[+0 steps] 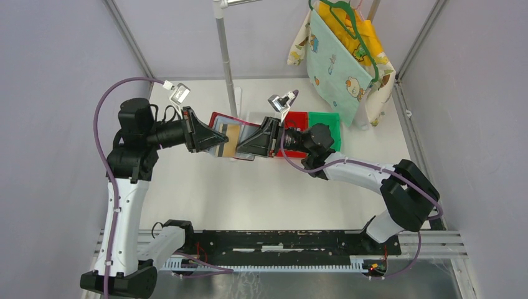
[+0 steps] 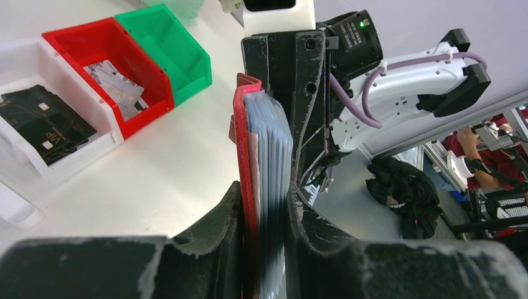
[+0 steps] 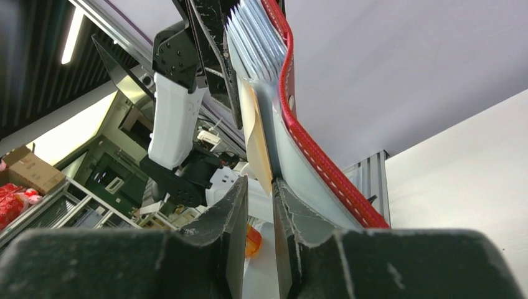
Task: Take the credit cards out of the card holder
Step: Move the credit card to the storage box.
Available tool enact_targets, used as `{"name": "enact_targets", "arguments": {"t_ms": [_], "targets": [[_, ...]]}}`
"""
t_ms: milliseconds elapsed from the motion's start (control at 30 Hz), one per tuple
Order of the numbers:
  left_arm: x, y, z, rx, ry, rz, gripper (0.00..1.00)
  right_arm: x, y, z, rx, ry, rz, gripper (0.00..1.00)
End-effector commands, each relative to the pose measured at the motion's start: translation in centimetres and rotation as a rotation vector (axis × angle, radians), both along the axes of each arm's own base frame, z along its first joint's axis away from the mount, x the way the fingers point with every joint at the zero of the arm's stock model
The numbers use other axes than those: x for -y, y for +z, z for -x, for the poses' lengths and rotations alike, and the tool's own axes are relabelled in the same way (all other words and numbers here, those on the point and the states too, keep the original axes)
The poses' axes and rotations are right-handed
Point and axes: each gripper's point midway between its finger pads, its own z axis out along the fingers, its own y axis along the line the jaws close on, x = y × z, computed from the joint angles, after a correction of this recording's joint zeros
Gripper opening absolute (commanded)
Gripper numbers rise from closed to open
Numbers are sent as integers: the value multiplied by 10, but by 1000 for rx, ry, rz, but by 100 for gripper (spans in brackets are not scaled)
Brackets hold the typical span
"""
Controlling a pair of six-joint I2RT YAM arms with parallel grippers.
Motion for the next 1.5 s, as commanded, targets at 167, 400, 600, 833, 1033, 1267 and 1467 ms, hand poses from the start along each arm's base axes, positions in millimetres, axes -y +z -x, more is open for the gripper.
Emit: {"name": "enact_targets", "arguments": {"t_ms": [167,400,600,833,1033,1267,1467], "targets": [[8,22,20,51,-86,68,28,4,39,0,17,-62,-160,26],[8,15,16,13,-74,70,42,4,47,5,8,-62,-202,21],[8,23,18,21,-80,77,49,7,51,7,7,-66,-222,15],[10,35,27,38,-106,108,31,10,43,9,-17,-58,-229,10],[12,46,30,56,-121,133,8,14,42,13,-18,-53,-237,9],[11,47,20,59,-80,135,7,24,51,24,-19,-16,-292,21],[10,40,15,38,-59,133,21,19,62,27,-16,25,-330,15]]}}
